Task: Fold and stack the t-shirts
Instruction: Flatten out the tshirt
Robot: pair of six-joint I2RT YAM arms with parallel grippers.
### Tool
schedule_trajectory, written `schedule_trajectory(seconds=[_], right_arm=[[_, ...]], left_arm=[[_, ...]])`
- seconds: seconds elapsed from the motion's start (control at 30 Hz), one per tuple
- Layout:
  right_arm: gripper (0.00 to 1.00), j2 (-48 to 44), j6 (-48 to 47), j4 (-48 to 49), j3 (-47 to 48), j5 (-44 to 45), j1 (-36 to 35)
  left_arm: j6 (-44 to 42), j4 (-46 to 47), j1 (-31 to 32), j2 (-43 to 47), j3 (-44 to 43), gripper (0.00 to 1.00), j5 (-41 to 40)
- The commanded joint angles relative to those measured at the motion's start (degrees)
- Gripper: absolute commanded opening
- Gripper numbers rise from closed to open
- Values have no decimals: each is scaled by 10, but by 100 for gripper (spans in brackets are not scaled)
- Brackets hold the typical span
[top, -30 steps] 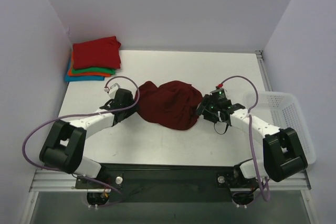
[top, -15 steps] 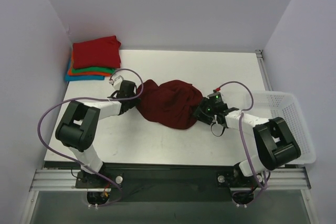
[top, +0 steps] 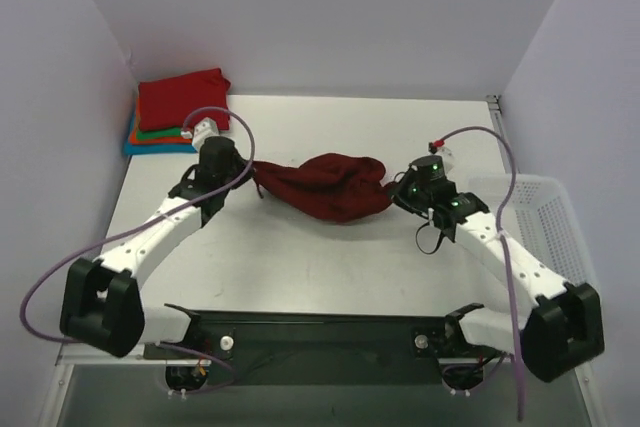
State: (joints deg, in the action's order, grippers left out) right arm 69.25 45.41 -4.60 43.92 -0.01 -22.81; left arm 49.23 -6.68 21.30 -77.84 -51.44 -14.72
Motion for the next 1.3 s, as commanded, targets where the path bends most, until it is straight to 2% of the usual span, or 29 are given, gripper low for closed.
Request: schedule_trajectory(seconds=[0.0, 0.37, 0.53, 0.63, 0.73, 0.83, 0.97, 1.1, 1.17, 1.27], right_arm=[[0, -87, -54, -130, 87, 99, 5], [0, -138, -137, -227, 319, 135, 6], [0, -147, -168, -236, 401, 129, 6], [0, -112, -193, -234, 432, 135, 7], [0, -60, -217, -187, 451, 125, 17], [0, 3, -223, -107, 466, 76, 52], [0, 104, -231, -47, 560, 37, 93], [0, 203, -247, -41, 726, 22, 101], [0, 222, -248, -51, 778, 13, 102], [0, 231, -244, -71, 822, 8, 101]], left_arm=[[-38, -55, -4, 87, -74, 0, -21], [-105, -145, -4, 214, -268, 0, -10], [-114, -145, -4, 242, -291, 0, -14], [-115, -102, -5, 230, -285, 0, -13], [-118, -54, -20, 178, -300, 0, -5], [-103, 11, -63, 102, -331, 0, 48], [-51, 96, -127, -31, -414, 0, 123], [-38, 122, -162, -123, -540, 0, 199], [-33, 119, -177, -153, -608, 0, 218], [-16, 103, -192, -163, -654, 0, 257]])
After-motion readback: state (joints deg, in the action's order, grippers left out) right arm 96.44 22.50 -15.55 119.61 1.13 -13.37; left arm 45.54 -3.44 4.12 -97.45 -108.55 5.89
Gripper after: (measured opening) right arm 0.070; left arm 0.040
